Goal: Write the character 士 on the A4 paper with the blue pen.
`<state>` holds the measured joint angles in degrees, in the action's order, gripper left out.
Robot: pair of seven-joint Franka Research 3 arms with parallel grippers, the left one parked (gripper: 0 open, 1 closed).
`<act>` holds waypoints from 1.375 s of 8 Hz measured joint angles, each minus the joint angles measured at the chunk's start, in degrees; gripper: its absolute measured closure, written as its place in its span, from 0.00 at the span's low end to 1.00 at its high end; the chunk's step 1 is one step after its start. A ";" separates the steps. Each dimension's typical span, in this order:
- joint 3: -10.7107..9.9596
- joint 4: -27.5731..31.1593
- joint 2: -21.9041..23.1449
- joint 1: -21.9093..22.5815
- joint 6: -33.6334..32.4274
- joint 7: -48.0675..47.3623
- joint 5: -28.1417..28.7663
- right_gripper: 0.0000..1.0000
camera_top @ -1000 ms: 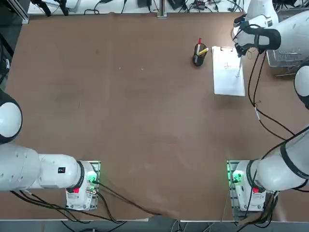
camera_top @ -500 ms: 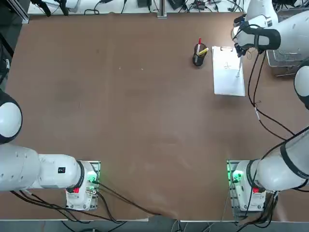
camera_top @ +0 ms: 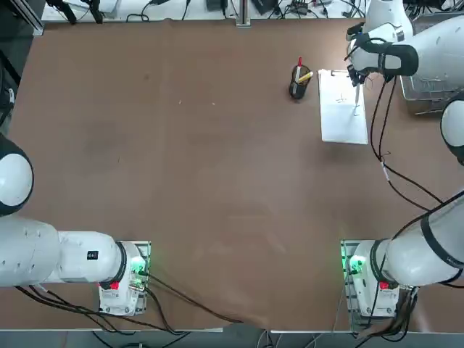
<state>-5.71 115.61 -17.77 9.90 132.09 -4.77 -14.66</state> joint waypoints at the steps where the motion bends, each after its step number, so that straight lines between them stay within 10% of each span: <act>1: 0.46 0.00 0.04 -0.01 -0.17 -0.80 0.00 0.80; 11: 3.75 -0.62 0.46 0.08 -3.00 -5.70 0.00 0.80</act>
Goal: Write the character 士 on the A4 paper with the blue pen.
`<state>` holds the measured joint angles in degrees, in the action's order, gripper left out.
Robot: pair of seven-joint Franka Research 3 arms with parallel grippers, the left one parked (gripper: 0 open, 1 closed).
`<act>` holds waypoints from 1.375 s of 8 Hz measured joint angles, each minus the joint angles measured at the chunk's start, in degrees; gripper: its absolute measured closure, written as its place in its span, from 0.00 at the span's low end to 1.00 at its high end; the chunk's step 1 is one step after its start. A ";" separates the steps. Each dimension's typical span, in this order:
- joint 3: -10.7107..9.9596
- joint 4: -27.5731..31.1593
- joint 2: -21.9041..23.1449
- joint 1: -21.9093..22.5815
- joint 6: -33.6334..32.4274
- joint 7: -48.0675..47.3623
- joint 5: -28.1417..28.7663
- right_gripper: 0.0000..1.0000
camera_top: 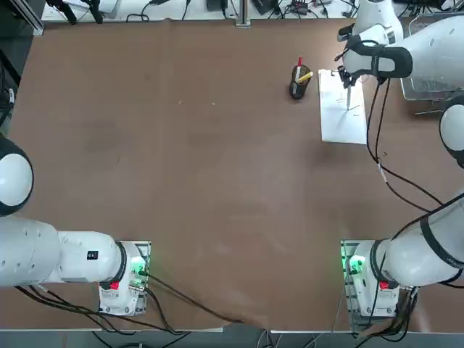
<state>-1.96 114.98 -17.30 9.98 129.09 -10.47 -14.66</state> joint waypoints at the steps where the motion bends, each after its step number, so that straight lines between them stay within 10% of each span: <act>1: 0.03 -0.91 0.35 0.00 -2.17 0.28 0.00 0.80; 11: -3.03 -1.74 0.30 -0.27 -4.29 7.24 0.83 0.80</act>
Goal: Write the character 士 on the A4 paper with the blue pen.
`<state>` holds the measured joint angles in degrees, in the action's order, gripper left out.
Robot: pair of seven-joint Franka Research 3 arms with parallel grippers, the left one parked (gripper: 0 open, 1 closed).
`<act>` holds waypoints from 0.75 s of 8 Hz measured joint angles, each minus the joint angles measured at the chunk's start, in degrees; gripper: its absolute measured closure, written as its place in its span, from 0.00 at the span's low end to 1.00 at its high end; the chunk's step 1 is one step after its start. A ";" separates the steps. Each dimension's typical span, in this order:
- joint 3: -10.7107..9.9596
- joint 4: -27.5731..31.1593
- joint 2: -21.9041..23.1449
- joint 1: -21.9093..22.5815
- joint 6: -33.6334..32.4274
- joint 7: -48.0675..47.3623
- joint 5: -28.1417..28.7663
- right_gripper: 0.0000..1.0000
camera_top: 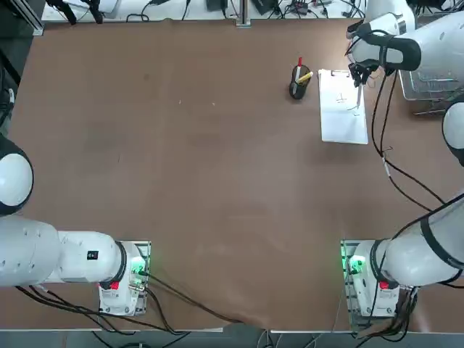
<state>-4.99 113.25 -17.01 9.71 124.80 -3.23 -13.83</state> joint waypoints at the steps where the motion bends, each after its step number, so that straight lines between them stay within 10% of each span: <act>1: 0.00 0.34 -0.02 0.00 0.19 0.00 0.04 0.80; 6: 0.00 1.53 -0.12 0.00 1.57 0.00 0.05 0.80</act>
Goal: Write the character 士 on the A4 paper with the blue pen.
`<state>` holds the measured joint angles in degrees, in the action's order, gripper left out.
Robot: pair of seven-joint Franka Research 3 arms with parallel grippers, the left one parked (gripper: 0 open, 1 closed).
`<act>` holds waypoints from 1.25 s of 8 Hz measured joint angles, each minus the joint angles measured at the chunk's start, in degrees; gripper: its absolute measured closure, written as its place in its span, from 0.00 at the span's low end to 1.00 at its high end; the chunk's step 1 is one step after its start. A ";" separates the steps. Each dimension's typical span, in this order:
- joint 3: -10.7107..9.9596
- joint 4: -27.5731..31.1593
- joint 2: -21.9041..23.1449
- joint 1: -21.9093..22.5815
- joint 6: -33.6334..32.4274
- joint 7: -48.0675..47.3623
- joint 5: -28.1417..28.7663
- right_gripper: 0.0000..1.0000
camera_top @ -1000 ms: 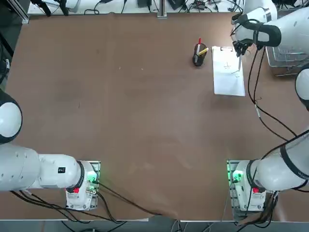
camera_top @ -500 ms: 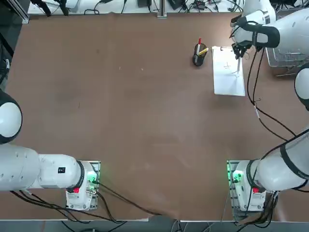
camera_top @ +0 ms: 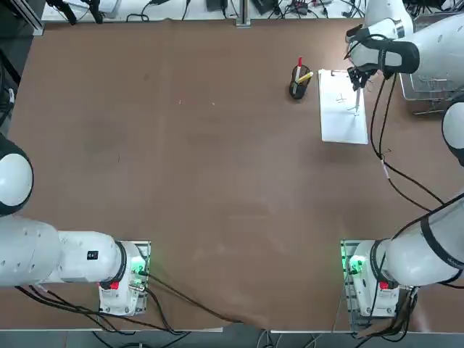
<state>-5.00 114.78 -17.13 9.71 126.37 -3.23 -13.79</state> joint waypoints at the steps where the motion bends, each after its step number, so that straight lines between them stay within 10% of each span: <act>1: 0.00 0.07 -0.17 0.00 0.34 0.00 0.00 0.80; 10: -0.48 0.43 -0.73 -0.02 3.86 0.00 0.03 0.80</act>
<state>-5.47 115.22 -17.86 9.70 130.23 -3.23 -13.76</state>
